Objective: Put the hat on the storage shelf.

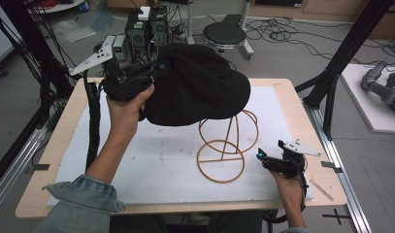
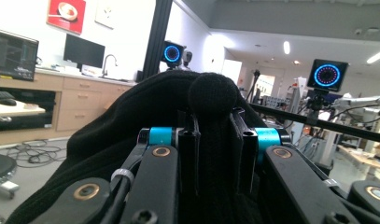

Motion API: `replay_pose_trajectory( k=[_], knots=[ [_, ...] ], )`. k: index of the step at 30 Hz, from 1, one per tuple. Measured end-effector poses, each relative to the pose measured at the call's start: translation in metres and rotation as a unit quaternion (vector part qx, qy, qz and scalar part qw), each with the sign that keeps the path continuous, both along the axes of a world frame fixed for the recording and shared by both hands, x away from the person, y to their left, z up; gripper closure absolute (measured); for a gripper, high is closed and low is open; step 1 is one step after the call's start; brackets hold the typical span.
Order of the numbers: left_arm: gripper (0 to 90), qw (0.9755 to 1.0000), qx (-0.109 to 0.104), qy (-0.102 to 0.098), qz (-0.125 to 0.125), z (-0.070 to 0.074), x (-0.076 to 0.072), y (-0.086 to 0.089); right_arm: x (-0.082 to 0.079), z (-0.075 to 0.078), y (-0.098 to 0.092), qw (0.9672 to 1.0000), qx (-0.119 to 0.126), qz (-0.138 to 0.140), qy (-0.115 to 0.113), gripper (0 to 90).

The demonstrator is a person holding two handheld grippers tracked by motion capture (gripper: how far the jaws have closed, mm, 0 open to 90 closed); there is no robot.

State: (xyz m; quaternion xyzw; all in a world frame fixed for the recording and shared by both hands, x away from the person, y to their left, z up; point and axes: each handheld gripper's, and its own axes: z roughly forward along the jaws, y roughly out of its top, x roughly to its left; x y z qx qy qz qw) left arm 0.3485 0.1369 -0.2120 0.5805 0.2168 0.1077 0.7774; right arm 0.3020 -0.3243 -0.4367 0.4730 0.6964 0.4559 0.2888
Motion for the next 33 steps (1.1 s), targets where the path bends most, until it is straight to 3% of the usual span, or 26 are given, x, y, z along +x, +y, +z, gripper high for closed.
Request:
replay_pose_trajectory(
  k=[6,13,16,27,33],
  knots=[
    [76.7,0.9998,0.013,0.012,-0.010,-0.011,0.005,-0.006,0.000,0.000,0.000,1.0000,-0.001,-0.001,-0.001,12.8],
    [76.7,0.9981,0.059,0.013,-0.017,-0.024,0.006,-0.025,0.000,0.000,0.000,1.0000,0.000,-0.001,0.000,12.8],
    [76.6,0.9973,0.068,0.014,-0.023,-0.029,0.007,-0.034,0.000,0.000,0.000,1.0000,0.000,-0.001,-0.001,12.8],
    [75.4,0.9918,0.121,0.007,-0.041,-0.043,0.006,-0.067,0.001,-0.001,-0.001,1.0000,0.001,-0.001,0.000,12.8],
    [73.1,0.9897,0.134,0.009,-0.048,-0.053,0.007,-0.076,0.000,-0.001,-0.001,1.0000,0.004,-0.002,0.002,12.8]
  ],
)
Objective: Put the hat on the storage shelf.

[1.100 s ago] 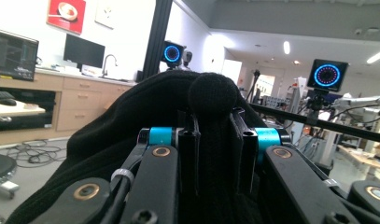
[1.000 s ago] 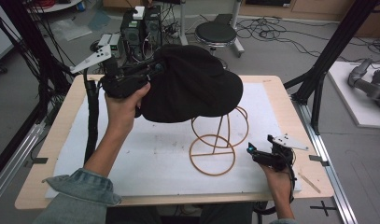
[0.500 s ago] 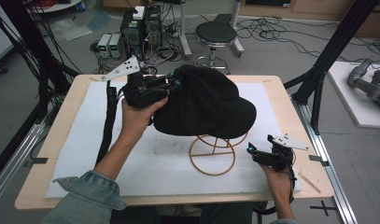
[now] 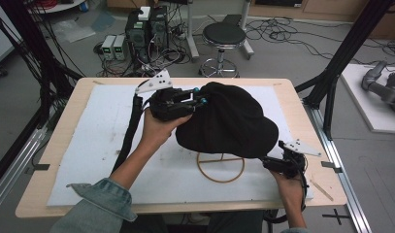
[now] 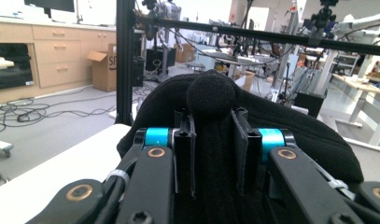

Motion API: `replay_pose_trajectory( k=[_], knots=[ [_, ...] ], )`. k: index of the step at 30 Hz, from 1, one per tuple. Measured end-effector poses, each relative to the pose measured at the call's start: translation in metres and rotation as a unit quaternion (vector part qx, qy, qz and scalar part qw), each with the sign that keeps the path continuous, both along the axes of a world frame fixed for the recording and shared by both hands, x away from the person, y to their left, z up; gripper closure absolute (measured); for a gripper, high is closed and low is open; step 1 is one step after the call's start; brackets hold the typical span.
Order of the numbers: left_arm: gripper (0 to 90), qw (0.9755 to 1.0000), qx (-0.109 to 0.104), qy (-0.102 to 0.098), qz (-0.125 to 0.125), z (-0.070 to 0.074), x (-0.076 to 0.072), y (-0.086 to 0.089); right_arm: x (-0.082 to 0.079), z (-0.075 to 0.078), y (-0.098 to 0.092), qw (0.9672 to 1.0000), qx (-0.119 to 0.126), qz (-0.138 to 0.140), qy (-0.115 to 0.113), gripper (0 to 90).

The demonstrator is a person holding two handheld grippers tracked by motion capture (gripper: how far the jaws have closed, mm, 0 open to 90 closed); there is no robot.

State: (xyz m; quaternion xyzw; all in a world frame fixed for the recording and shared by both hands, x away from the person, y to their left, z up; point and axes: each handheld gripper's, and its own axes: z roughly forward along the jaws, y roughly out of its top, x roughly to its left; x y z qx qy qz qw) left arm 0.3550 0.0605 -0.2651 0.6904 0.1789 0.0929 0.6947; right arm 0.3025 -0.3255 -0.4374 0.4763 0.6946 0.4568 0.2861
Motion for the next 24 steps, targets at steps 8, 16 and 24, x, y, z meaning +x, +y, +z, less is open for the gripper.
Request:
replay_pose_trajectory(
  k=[8,16,24],
  knots=[
    [68.3,0.9998,0.018,0.002,-0.010,-0.011,-0.001,-0.009,0.001,-0.001,-0.002,1.0000,-0.003,-0.002,-0.001,12.8],
    [58.3,0.9994,0.030,-0.009,-0.015,-0.017,-0.001,-0.012,0.001,-0.001,-0.002,1.0000,-0.001,-0.004,0.001,12.8],
    [50.6,0.9990,0.031,-0.033,0.003,-0.014,-0.003,0.001,0.001,-0.001,-0.002,1.0000,-0.002,-0.004,0.003,12.8]
  ],
)
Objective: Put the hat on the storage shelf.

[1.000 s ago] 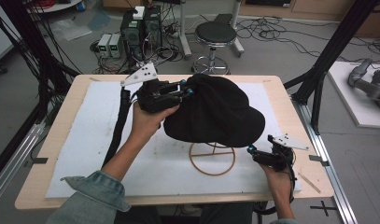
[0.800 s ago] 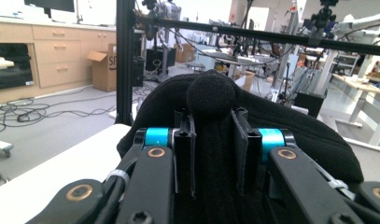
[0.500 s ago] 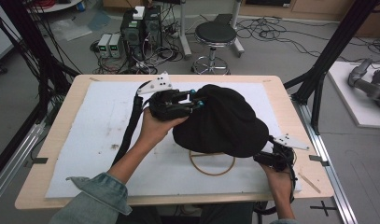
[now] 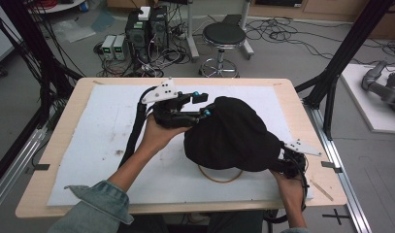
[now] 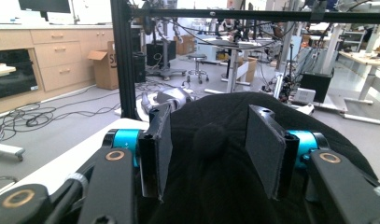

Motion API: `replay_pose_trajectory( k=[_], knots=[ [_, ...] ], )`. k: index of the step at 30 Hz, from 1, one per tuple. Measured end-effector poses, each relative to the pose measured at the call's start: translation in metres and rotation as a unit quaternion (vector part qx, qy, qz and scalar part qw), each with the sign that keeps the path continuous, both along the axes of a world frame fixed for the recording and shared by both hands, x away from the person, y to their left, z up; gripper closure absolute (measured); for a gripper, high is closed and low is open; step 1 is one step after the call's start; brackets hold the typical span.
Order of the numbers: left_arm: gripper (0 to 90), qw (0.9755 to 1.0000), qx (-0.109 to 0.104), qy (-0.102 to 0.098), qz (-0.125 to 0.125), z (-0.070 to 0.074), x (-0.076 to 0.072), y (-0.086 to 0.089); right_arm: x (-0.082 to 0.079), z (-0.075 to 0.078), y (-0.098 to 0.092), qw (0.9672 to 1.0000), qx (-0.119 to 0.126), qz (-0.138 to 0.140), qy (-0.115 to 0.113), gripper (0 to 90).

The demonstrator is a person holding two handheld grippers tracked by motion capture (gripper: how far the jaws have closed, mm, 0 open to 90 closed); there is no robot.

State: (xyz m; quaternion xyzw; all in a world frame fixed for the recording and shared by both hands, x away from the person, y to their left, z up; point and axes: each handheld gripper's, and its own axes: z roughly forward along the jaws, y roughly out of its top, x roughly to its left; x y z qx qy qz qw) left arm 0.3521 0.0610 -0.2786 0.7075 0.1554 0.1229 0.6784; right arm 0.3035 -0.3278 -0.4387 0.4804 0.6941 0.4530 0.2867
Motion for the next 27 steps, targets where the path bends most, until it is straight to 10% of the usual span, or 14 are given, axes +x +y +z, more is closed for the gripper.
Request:
replay_pose_trajectory(
  k=[13,27],
  knots=[
    [46.3,0.9980,0.010,0.001,0.063,-0.005,-0.002,0.057,-0.001,0.000,0.000,1.0000,0.003,-0.004,0.002,12.8],
    [40.1,0.9845,0.041,0.017,0.170,-0.042,-0.006,0.127,0.002,0.000,0.001,1.0000,0.001,-0.004,0.000,12.8]
  ],
)
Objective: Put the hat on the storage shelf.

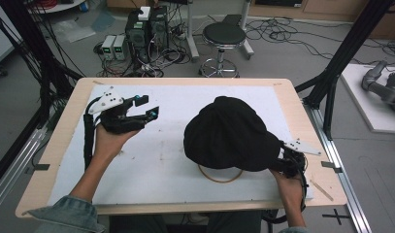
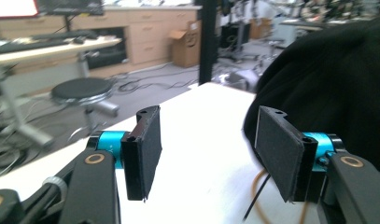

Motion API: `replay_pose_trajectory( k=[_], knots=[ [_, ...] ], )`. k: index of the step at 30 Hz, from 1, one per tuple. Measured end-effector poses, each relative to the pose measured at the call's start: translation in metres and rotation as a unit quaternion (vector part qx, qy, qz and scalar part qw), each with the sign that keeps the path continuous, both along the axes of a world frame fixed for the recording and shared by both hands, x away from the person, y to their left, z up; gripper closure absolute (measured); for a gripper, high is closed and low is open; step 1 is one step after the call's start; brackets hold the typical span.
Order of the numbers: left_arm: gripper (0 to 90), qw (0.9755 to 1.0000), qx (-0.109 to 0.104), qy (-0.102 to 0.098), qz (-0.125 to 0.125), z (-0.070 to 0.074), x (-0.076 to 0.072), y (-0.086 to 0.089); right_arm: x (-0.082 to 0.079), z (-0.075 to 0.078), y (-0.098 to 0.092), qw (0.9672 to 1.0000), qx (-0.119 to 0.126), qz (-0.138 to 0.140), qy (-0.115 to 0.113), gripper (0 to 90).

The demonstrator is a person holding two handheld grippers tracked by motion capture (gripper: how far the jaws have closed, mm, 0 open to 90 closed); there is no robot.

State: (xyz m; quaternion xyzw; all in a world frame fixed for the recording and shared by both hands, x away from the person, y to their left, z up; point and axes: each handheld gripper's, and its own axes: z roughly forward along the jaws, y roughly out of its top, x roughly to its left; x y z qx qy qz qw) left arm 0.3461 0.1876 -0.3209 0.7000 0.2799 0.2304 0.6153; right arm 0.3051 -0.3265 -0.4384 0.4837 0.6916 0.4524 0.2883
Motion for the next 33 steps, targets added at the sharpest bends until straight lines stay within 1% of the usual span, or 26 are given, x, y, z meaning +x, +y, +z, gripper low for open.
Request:
replay_pose_trajectory(
  k=[3,4,6,8,9,12,15,16,17,19,21,23,25,27,30,31,33],
  knots=[
    [39.5,0.9998,0.003,0.003,0.020,-0.010,-0.005,0.014,-0.001,0.000,0.000,1.0000,0.002,-0.001,0.001,12.8],
    [39.2,0.9996,0.000,0.003,0.027,-0.013,-0.006,0.018,-0.001,0.000,-0.001,1.0000,0.003,0.000,0.000,12.8],
    [38.9,0.9993,-0.006,0.012,0.036,-0.022,-0.009,0.028,-0.001,0.000,-0.001,1.0000,0.002,-0.002,0.001,12.8],
    [38.5,0.9988,-0.001,0.018,0.045,-0.028,-0.010,0.034,-0.001,0.000,-0.001,1.0000,0.003,-0.002,0.002,12.8],
    [38.1,0.9983,0.002,0.025,0.053,-0.034,-0.012,0.039,-0.001,0.000,-0.001,1.0000,0.003,-0.002,0.001,12.8],
    [36.6,0.9971,0.006,0.029,0.070,-0.044,-0.014,0.049,-0.001,0.000,-0.001,1.0000,0.002,0.000,-0.002,12.8],
    [33.7,0.9949,0.011,0.036,0.094,-0.055,-0.018,0.059,-0.002,0.000,-0.001,1.0000,0.001,-0.001,-0.003,12.8],
    [32.6,0.9945,0.013,0.036,0.097,-0.057,-0.019,0.062,-0.002,0.000,-0.001,1.0000,0.003,-0.001,0.000,12.8],
    [31.8,0.9935,0.016,0.037,0.107,-0.061,-0.020,0.066,-0.002,0.000,-0.001,1.0000,0.003,-0.001,-0.001,12.8],
    [29.1,0.9921,0.019,0.043,0.116,-0.067,-0.021,0.071,-0.001,0.000,-0.001,1.0000,0.002,-0.001,-0.002,12.8],
    [25.2,0.9900,0.023,0.048,0.131,-0.073,-0.023,0.077,-0.001,0.001,0.000,1.0000,0.003,-0.001,0.000,12.8],
    [21.5,0.9878,0.020,0.056,0.144,-0.078,-0.024,0.081,0.000,0.001,0.001,1.0000,0.004,-0.002,-0.001,12.8],
    [19.5,0.9857,0.019,0.058,0.157,-0.084,-0.026,0.087,0.000,0.001,0.001,1.0000,0.003,-0.001,-0.001,12.8],
    [17.3,0.9839,0.019,0.064,0.166,-0.090,-0.028,0.091,0.000,0.001,0.001,1.0000,0.008,-0.002,-0.001,12.8],
    [16.4,0.9822,0.020,0.067,0.175,-0.096,-0.031,0.097,0.001,0.001,0.000,0.9999,0.010,-0.007,-0.002,12.8],
    [16.3,0.9809,0.022,0.066,0.182,-0.099,-0.032,0.100,0.001,0.001,0.000,0.9999,0.012,-0.006,-0.001,12.8],
    [16.2,0.9802,0.020,0.069,0.185,-0.102,-0.034,0.103,0.002,0.001,0.000,0.9998,0.016,-0.009,0.003,12.8]
  ],
)
